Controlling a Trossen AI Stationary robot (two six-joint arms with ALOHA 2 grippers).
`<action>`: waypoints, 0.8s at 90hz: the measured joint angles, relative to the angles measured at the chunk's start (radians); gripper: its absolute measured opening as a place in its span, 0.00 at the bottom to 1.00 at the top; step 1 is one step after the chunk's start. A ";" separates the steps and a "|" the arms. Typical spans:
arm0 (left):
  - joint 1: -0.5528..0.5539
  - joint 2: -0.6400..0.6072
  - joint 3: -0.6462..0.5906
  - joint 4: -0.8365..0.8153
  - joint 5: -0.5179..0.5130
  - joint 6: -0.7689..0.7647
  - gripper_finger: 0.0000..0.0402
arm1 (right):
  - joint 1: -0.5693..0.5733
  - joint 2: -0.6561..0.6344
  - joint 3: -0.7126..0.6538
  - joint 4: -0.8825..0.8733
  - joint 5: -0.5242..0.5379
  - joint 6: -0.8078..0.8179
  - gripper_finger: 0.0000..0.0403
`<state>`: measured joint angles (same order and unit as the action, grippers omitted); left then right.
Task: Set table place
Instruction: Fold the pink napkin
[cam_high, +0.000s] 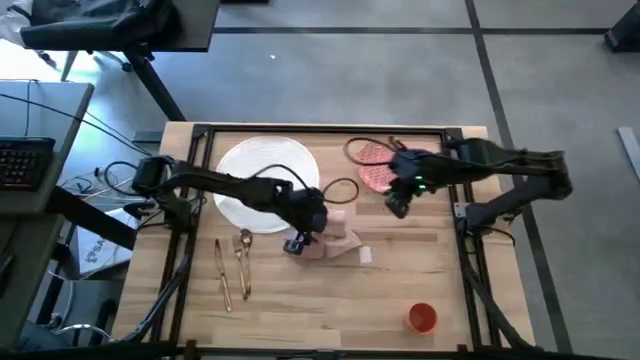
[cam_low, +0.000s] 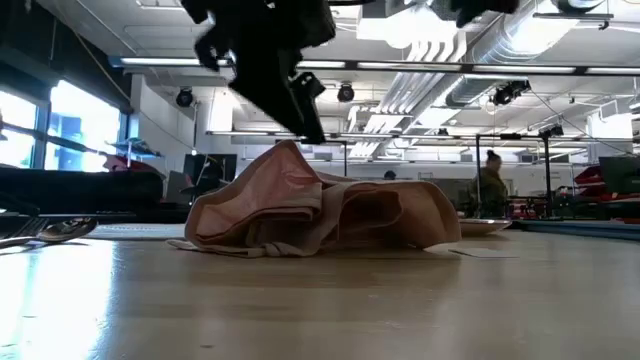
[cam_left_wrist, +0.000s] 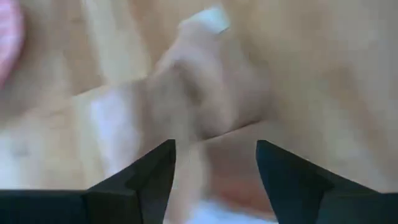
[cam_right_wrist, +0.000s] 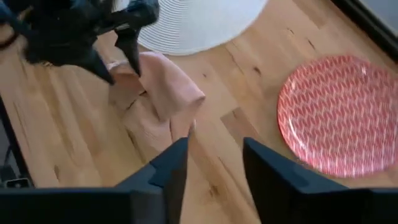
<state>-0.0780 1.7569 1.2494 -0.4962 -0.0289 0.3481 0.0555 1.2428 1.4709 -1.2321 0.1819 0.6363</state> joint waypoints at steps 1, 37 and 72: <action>-0.002 0.005 0.000 -0.001 -0.022 0.007 0.53 | 0.000 -0.011 -0.009 0.002 0.000 0.005 0.38; -0.009 0.084 0.016 -0.130 -0.295 -0.121 0.22 | 0.000 -0.194 -0.119 0.059 0.055 0.058 0.44; 0.095 -0.089 0.307 -0.270 -0.385 -0.404 0.00 | 0.005 -0.121 -0.128 0.175 0.085 -0.034 0.44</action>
<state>0.0171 1.6678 1.5560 -0.7662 -0.4137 -0.0564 0.0601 1.1217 1.3425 -1.0570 0.2667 0.6021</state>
